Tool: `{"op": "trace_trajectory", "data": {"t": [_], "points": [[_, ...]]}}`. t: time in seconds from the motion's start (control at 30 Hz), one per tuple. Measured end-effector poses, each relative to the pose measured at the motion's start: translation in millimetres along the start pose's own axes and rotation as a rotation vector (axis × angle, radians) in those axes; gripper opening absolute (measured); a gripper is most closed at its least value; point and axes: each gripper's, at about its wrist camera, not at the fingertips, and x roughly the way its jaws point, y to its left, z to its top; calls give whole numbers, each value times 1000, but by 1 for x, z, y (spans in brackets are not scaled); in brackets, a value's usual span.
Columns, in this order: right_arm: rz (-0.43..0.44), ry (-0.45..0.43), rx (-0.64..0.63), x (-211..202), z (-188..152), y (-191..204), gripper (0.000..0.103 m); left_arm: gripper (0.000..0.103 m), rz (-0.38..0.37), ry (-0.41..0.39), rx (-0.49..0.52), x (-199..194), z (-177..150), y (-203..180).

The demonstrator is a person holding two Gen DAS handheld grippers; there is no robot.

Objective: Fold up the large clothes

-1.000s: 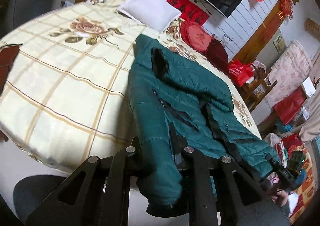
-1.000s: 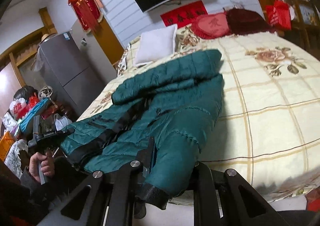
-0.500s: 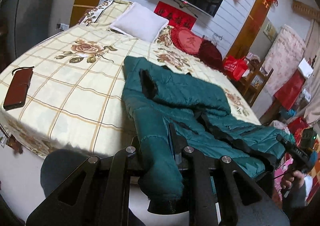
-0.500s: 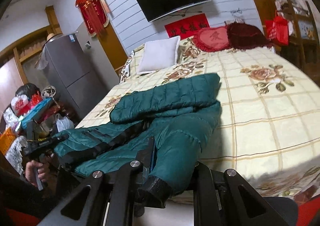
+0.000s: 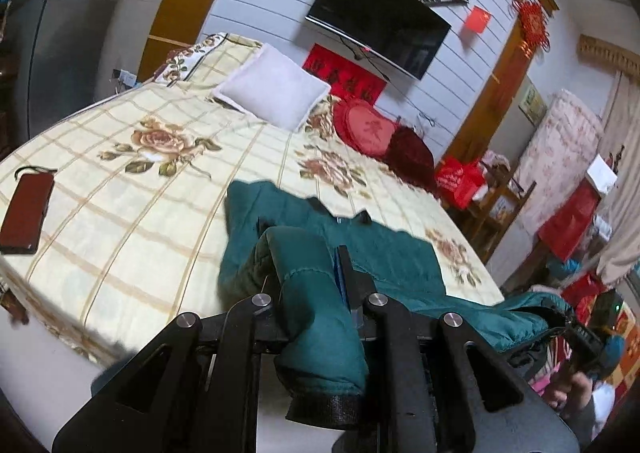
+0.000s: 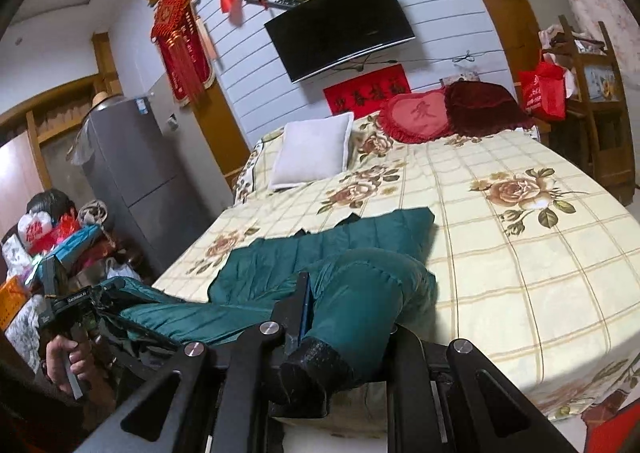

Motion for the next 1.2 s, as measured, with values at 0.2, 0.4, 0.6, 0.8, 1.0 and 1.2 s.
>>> {"op": "trace_trajectory", "data": {"t": [0.2,0.4,0.6,0.8,1.0,1.2], "points": [[-40,-15,46,42,37,-10,14,14,10,-7,-61,43,39,-3],[-85,1,79,97,73,-19,14,14,76,8,-99,107,71,6],[-148,67,99,185,96,-40,14,14,206,68,-31,198,87,13],[-210,114,167,260,95,-74,14,14,274,111,-12,273,85,30],[-257,167,166,315,80,-101,14,16,323,130,14,319,72,43],[-230,169,222,333,57,-122,22,17,318,151,8,341,60,50]]}}
